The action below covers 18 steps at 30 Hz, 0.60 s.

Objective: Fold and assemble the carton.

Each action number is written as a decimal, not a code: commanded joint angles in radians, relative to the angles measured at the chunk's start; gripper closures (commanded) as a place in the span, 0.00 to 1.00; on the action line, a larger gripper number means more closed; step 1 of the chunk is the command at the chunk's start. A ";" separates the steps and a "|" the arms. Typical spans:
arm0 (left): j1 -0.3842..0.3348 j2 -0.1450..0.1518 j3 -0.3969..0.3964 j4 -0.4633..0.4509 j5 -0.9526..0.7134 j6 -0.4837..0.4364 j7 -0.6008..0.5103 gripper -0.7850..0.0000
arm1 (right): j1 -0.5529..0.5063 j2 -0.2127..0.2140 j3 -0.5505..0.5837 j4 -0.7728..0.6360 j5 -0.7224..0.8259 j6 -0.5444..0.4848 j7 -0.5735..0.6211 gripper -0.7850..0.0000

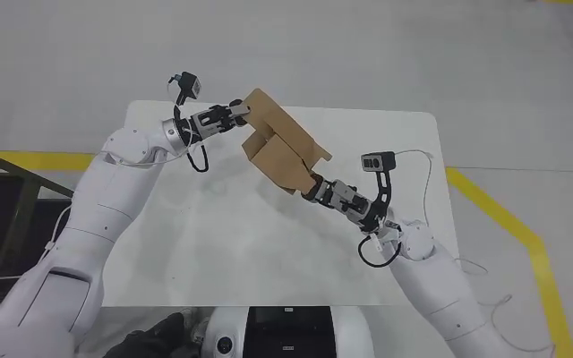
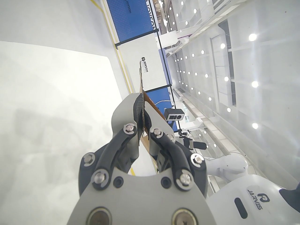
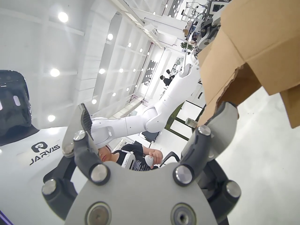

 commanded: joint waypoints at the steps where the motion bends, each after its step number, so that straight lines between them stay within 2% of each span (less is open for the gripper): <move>1: 0.002 -0.001 -0.005 -0.002 -0.002 0.002 -0.001 1.00 | 0.007 -0.002 -0.004 0.012 -0.002 0.008 -0.003 0.00; 12: 0.017 -0.009 -0.024 -0.023 0.000 0.009 -0.010 1.00 | 0.031 -0.015 -0.030 0.056 -0.012 0.025 -0.005 0.00; 14: 0.020 -0.010 -0.029 -0.026 -0.001 0.007 -0.011 1.00 | 0.034 -0.017 -0.034 0.062 -0.018 0.026 -0.004 0.07; 16: 0.023 -0.010 -0.034 -0.027 0.001 0.007 -0.013 1.00 | 0.037 -0.019 -0.038 0.068 -0.027 0.025 -0.004 0.18; 18: 0.026 -0.011 -0.040 -0.027 0.003 0.008 -0.016 1.00 | 0.039 -0.021 -0.040 0.072 -0.033 0.025 -0.007 0.43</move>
